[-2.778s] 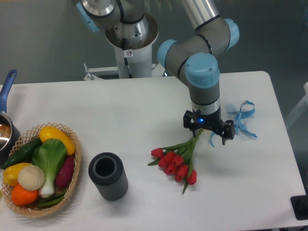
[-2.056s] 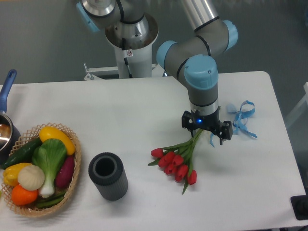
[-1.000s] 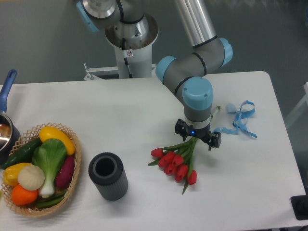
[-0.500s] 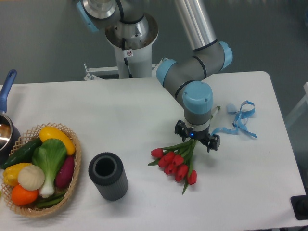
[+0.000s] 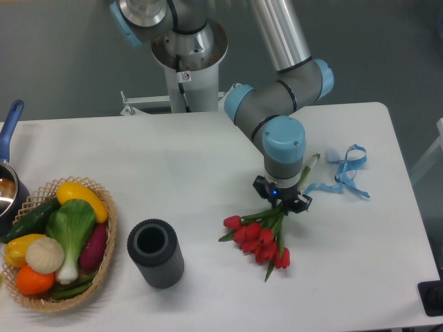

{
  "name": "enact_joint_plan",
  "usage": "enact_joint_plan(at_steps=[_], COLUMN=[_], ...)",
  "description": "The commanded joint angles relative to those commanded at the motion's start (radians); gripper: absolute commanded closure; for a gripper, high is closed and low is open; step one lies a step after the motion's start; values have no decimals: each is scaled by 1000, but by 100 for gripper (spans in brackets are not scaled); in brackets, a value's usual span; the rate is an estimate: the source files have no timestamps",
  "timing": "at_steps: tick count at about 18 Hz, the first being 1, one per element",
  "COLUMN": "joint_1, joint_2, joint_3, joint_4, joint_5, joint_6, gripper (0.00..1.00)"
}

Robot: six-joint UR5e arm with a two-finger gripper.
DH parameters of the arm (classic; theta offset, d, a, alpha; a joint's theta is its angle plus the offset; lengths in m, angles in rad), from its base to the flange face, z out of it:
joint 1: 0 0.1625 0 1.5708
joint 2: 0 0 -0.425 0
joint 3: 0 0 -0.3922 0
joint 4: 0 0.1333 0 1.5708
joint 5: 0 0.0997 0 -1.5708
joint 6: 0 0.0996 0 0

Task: Pick up the flowers from the table
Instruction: 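Lift the gripped tulips up off the table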

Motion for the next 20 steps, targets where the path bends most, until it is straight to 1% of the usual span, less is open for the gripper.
enact_joint_plan(at_steps=[4, 8, 11, 12, 14, 17, 20], joint_1=[2, 15, 43, 46, 46, 43, 35], joint_2=[47, 109, 129, 130, 130, 132, 130], joint_3=[0, 15, 34, 40, 61, 121, 192], joint_4=[-8, -14, -18, -34, -86, -162, -264], joint_5=[5, 9, 3, 2, 2, 2, 2], joint_6=[-5, -5, -49, -73, -77, -77, -72], gripper=[100, 100, 100, 100, 100, 100, 100])
